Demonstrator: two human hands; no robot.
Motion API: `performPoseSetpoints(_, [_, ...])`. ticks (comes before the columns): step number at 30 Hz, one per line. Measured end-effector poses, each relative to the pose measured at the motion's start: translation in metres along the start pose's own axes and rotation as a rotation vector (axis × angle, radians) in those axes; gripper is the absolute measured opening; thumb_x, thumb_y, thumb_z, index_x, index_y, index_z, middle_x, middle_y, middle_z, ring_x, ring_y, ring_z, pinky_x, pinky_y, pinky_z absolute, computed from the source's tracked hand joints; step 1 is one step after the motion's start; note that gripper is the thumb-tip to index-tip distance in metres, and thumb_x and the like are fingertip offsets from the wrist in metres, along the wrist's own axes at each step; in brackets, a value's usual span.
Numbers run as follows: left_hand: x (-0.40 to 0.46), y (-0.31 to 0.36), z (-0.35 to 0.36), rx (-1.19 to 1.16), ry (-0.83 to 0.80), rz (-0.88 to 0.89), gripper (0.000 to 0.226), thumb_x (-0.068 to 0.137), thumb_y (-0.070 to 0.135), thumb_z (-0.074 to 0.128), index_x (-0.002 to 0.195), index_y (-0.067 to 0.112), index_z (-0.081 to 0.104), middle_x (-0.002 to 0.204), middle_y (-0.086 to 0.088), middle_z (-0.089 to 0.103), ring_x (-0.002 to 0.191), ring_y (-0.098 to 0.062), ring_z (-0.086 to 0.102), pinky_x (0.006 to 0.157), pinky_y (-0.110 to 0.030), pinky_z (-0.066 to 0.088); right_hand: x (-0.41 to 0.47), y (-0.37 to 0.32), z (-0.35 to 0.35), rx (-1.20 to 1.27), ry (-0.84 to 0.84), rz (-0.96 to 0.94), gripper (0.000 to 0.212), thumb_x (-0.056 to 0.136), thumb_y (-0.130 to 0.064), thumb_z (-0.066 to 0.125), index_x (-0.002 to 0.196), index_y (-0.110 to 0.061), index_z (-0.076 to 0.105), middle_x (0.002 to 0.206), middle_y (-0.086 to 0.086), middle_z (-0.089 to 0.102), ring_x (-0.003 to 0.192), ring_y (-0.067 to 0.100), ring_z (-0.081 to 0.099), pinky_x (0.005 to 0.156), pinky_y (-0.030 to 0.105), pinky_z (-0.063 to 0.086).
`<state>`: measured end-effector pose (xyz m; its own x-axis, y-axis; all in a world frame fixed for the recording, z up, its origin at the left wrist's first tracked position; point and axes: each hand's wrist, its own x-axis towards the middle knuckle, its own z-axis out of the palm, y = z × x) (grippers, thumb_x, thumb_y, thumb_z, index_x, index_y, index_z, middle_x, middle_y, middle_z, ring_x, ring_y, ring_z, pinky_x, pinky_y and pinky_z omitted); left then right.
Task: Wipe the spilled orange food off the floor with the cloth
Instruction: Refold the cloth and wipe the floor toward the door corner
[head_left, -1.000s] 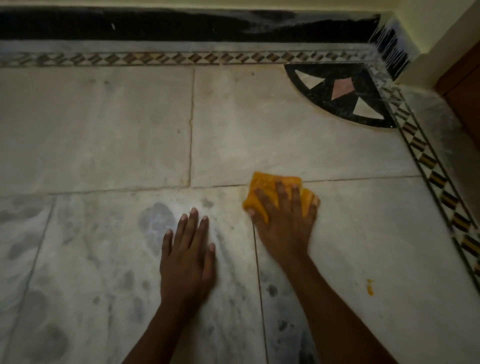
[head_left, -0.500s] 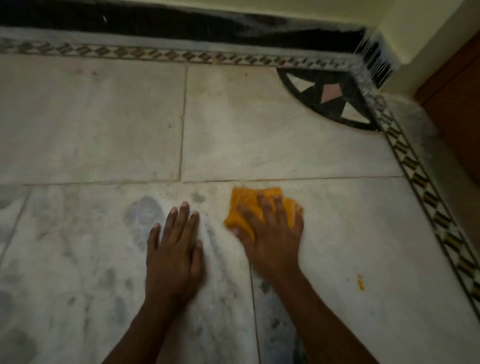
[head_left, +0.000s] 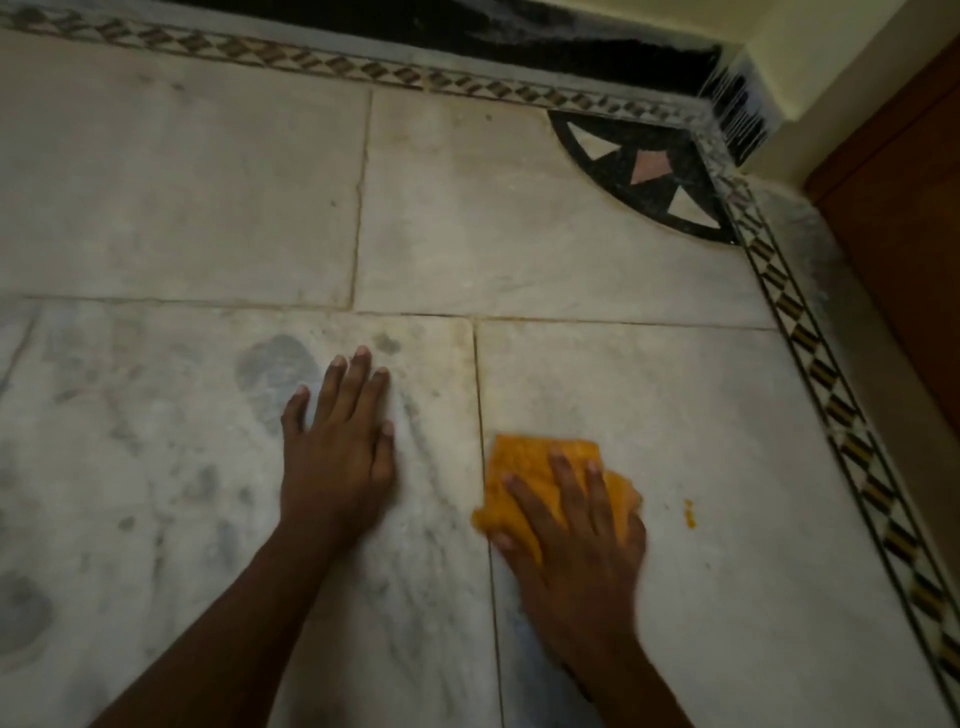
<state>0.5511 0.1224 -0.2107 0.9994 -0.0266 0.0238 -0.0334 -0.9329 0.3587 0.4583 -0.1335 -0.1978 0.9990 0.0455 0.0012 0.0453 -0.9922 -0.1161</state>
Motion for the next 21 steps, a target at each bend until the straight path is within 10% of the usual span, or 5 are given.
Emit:
performPoseSetpoints(3, [0.001,-0.001,-0.001,-0.019,0.02,0.016,0.069,0.099,0.046,0.022,0.162,0.022,0.031,0.174,0.002,0.016,0.161,-0.018,0.014,0.126,-0.052,0.013,-0.022,0.048,-0.004,-0.047,0.038,0.109,0.062,0.095,-0.08,0.021,0.147,-0.054,0.043,0.163,-0.002,0.043,0.15,0.032,0.041,0.112,0.065,0.031])
performPoseSetpoints(8, [0.002,-0.005,0.004,-0.042,0.063,0.059,0.07,0.097,0.046,0.027,0.161,0.018,0.035,0.172,-0.003,0.024,0.16,-0.021,0.019,0.125,-0.05,0.012,0.072,0.043,-0.002,0.022,-0.001,0.476,0.063,0.097,-0.077,0.019,0.157,-0.056,0.022,0.174,-0.006,0.018,0.161,0.031,0.009,0.123,0.068,0.003])
performPoseSetpoints(14, [-0.014,-0.005,0.007,-0.047,0.095,0.144,0.069,0.09,0.039,0.034,0.146,0.006,0.056,0.157,-0.015,0.05,0.15,-0.032,0.042,0.121,-0.048,0.022,-0.034,0.044,0.016,0.019,0.075,0.028,0.059,0.095,-0.077,0.03,0.148,-0.055,0.044,0.166,-0.005,0.038,0.154,0.029,0.032,0.119,0.065,0.021])
performPoseSetpoints(21, [-0.156,0.03,0.006,0.034,-0.018,0.177,0.064,0.103,0.058,0.022,0.163,0.038,0.022,0.174,0.007,0.009,0.161,-0.018,0.008,0.129,-0.047,0.012,-0.001,0.049,-0.015,0.129,-0.006,0.51,0.063,0.098,-0.076,0.027,0.158,-0.056,0.019,0.175,-0.005,0.012,0.161,0.032,0.002,0.123,0.069,-0.004])
